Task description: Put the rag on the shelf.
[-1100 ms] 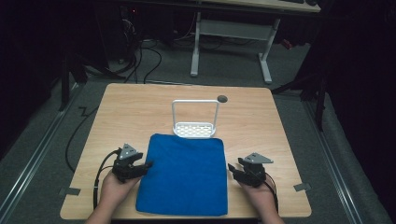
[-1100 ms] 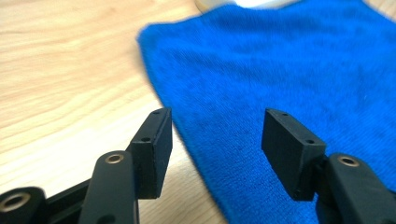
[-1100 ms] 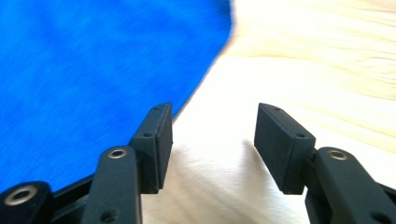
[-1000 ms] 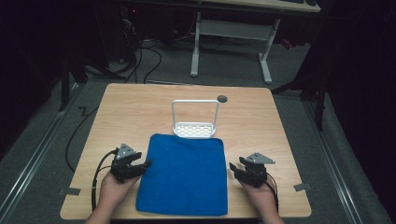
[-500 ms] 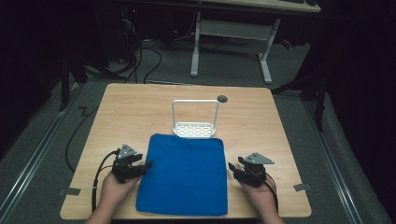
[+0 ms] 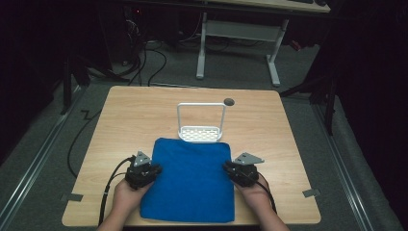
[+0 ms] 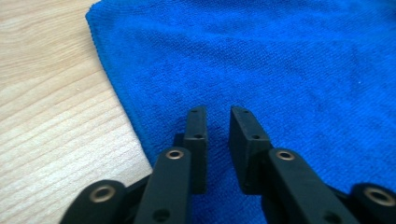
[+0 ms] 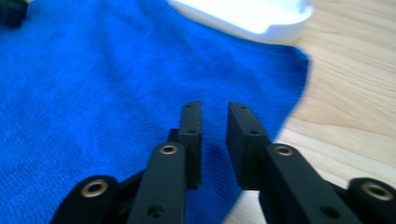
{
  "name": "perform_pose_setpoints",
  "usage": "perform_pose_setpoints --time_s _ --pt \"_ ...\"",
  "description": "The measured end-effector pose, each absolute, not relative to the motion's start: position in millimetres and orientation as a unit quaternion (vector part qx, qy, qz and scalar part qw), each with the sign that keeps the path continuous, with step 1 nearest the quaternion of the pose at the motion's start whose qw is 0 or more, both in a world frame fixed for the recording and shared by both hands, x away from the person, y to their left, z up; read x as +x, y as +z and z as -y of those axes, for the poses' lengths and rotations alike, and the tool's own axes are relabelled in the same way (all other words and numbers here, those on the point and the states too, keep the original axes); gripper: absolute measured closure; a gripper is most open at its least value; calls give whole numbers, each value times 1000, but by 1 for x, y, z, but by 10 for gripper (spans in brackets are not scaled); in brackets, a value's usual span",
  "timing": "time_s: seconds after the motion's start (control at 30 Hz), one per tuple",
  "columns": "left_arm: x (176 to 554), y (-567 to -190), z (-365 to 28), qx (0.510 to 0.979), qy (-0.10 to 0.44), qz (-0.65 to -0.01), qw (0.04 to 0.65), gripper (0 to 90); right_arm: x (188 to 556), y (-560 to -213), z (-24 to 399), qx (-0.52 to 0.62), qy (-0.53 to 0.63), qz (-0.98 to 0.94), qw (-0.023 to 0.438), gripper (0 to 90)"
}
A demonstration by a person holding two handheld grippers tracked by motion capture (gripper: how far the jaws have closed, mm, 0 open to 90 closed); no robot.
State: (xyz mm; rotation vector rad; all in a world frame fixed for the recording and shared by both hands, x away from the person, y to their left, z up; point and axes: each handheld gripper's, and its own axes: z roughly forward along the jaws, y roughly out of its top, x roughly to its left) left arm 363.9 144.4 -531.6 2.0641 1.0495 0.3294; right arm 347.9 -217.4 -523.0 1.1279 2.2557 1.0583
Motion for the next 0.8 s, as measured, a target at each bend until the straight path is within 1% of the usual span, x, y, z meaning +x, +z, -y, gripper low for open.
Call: perform_pose_setpoints --time_s 0.13,0.33,0.6,0.7,0.8 --pt "358 -532 -143 818 142 -401 386 792 352 -527 212 400 359 -820 198 812" --pt "353 -532 -143 824 145 -390 385 776 357 -530 213 409 354 -820 187 819" --pt "340 -530 -142 838 135 -366 381 770 354 -529 216 408 348 -824 185 819" --pt "331 -528 -140 849 125 -351 375 762 348 -528 220 407 348 -824 185 819" --pt "327 -529 -139 849 119 -349 378 757 342 -528 225 410 349 -822 184 818"
